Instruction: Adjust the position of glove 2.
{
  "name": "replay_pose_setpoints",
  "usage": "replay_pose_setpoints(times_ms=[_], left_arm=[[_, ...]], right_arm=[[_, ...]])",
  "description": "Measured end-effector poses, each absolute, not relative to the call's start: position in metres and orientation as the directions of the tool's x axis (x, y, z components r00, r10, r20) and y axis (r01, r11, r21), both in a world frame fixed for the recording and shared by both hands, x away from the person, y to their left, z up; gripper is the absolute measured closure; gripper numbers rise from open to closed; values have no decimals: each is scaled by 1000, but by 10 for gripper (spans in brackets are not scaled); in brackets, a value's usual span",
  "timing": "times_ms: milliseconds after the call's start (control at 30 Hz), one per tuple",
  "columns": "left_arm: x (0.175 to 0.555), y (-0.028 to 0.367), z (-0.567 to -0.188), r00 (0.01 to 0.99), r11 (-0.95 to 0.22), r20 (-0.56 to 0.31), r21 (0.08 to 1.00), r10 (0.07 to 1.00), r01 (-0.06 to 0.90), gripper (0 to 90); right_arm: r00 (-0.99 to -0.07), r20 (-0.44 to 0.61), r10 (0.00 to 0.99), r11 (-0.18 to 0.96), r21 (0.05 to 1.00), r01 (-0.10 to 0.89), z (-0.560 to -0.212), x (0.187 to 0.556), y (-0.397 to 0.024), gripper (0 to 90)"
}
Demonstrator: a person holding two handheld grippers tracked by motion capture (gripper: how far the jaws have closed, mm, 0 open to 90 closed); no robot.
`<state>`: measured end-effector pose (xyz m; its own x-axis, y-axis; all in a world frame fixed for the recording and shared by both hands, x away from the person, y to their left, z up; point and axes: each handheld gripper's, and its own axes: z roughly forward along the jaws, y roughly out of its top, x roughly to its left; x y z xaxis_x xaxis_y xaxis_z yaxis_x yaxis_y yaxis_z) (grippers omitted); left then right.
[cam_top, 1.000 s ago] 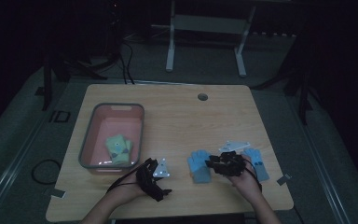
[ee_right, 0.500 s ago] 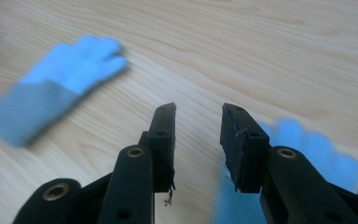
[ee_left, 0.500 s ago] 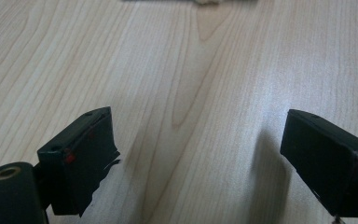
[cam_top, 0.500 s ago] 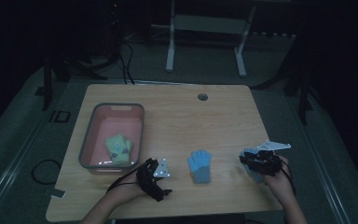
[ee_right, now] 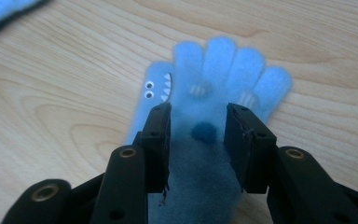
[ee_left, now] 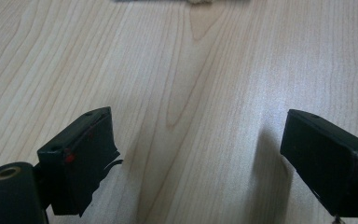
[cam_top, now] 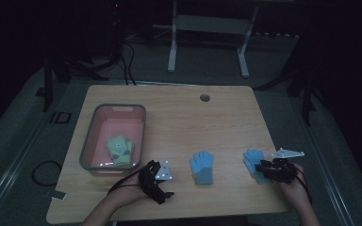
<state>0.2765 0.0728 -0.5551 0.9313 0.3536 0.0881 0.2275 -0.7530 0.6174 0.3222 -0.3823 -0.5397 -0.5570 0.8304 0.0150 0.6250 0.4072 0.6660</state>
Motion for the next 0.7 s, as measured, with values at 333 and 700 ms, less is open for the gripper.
replay_pose_setpoints(times_ms=[333,700], left_arm=[[276,74,-555,930,-745,83,626,358,231,103],[276,74,-556,933,-756,82,612,350,230,104]], right_arm=[[-516,-50,855,415,660,626,-542,318,-371,849],[-437,28,899,276,739,615,-502,300,-331,860]])
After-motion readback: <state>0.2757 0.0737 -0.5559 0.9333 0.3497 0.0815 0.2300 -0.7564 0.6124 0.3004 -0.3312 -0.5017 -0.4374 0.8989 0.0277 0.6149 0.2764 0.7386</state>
